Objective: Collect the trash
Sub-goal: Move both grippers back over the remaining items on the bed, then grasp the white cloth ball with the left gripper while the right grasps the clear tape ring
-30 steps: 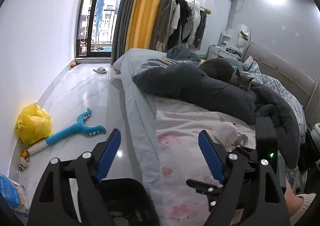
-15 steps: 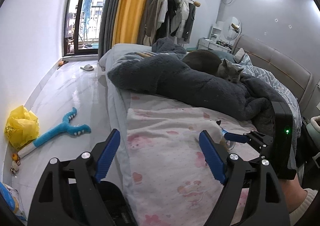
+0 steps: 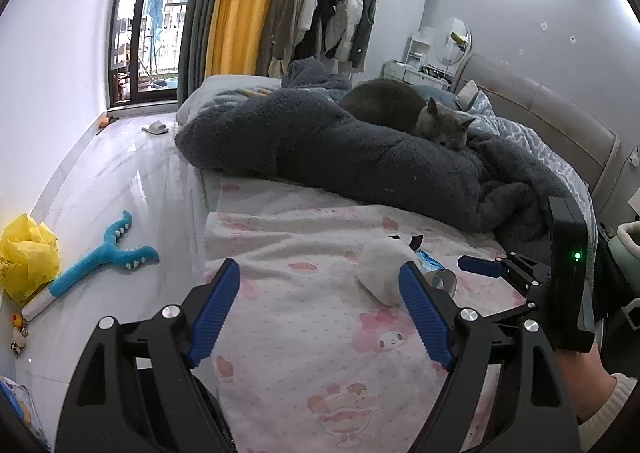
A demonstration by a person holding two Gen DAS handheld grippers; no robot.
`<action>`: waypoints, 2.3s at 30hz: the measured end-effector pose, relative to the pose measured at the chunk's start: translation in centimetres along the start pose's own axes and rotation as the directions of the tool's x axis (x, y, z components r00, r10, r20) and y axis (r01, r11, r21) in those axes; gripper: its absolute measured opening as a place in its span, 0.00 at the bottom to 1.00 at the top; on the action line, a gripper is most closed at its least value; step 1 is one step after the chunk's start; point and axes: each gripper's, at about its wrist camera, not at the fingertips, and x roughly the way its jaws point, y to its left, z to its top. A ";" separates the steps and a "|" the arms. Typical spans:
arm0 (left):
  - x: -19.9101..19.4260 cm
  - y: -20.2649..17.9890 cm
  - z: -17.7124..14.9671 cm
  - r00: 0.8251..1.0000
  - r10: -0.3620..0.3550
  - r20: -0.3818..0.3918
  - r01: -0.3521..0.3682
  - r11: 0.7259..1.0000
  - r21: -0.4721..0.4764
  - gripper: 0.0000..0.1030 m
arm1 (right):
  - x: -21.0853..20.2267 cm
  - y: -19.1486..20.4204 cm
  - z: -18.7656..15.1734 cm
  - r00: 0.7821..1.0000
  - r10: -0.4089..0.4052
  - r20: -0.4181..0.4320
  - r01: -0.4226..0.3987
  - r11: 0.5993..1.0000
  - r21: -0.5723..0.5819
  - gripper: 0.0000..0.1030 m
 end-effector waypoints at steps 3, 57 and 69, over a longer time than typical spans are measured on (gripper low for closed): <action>0.8 -0.6 0.1 1.000 -0.010 -0.009 0.010 1.000 0.002 0.81 | 0.4 -0.8 -0.2 1.000 -0.006 -0.015 0.006 1.000 0.001 0.87; 13.3 -6.0 -1.9 0.974 -0.090 -0.208 0.088 0.996 -0.020 0.77 | -0.7 -9.5 0.7 0.991 0.136 0.018 -0.137 0.975 0.175 0.56; 12.3 -5.4 -2.0 0.969 -0.127 -0.211 0.122 0.992 -0.036 0.43 | -1.8 -8.4 2.2 0.989 0.141 0.055 -0.148 0.974 0.173 0.56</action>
